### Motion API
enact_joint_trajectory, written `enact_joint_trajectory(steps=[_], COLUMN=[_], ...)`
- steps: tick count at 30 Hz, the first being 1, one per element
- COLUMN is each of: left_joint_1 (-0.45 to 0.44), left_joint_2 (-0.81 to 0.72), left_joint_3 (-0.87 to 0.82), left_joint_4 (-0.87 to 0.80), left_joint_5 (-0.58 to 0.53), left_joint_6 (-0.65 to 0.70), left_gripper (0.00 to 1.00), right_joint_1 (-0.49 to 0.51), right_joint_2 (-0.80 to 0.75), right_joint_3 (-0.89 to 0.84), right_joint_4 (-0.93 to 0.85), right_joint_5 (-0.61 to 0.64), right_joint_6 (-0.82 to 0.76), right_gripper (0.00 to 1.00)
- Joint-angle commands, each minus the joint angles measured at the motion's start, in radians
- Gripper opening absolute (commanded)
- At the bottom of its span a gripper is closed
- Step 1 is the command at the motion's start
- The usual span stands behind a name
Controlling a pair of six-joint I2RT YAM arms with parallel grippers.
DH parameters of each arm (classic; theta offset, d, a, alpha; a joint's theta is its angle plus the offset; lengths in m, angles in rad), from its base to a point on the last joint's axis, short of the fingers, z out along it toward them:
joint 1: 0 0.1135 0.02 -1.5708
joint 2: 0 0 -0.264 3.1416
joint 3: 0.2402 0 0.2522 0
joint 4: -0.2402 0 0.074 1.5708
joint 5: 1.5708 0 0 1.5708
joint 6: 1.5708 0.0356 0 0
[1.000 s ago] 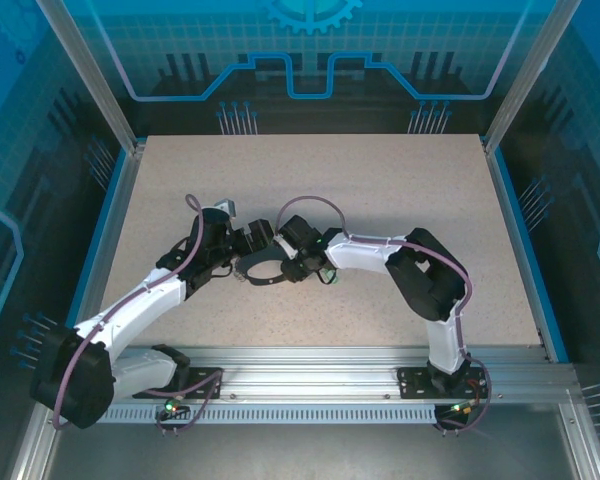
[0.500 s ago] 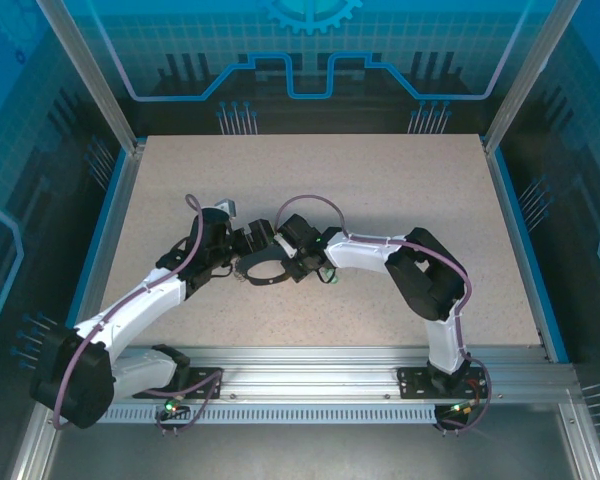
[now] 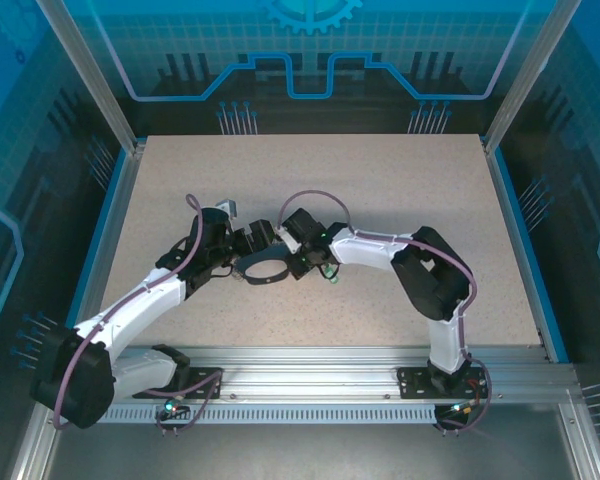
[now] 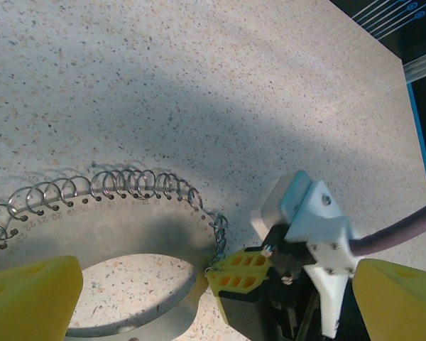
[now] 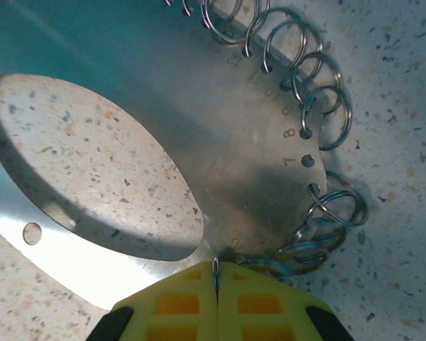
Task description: Put the keys on the keyring
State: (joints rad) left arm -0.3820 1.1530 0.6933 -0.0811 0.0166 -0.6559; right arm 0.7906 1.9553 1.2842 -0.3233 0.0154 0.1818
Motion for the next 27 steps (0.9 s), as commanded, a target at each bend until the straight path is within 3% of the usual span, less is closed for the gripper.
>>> enact_joint_trajectory(steps=[1,10,27], left_joint_1=[0.006,0.005,0.005], left_joint_2=[0.001,0.002,0.023], left_joint_3=[0.015,0.021,0.012], left_joint_4=[0.012,0.016,0.028], left_joint_5=[0.032,0.052,0.062], left_joint_6=[-0.001,0.005,0.007], left_gripper=[0.99,0.99,0.99], right_joint_1=[-0.032,-0.106,-0.04], right_joint_2=[-0.064,-0.13,-0.028], right_joint_3=[-0.016,-0.063,-0.113], right_joint_4=[0.027,0.11,0.085], right_joint_5=[-0.139,-0.385,-0.233], right_joint_6=[0.001,-0.001,0.031], right_gripper=[0.0,0.0,0.0])
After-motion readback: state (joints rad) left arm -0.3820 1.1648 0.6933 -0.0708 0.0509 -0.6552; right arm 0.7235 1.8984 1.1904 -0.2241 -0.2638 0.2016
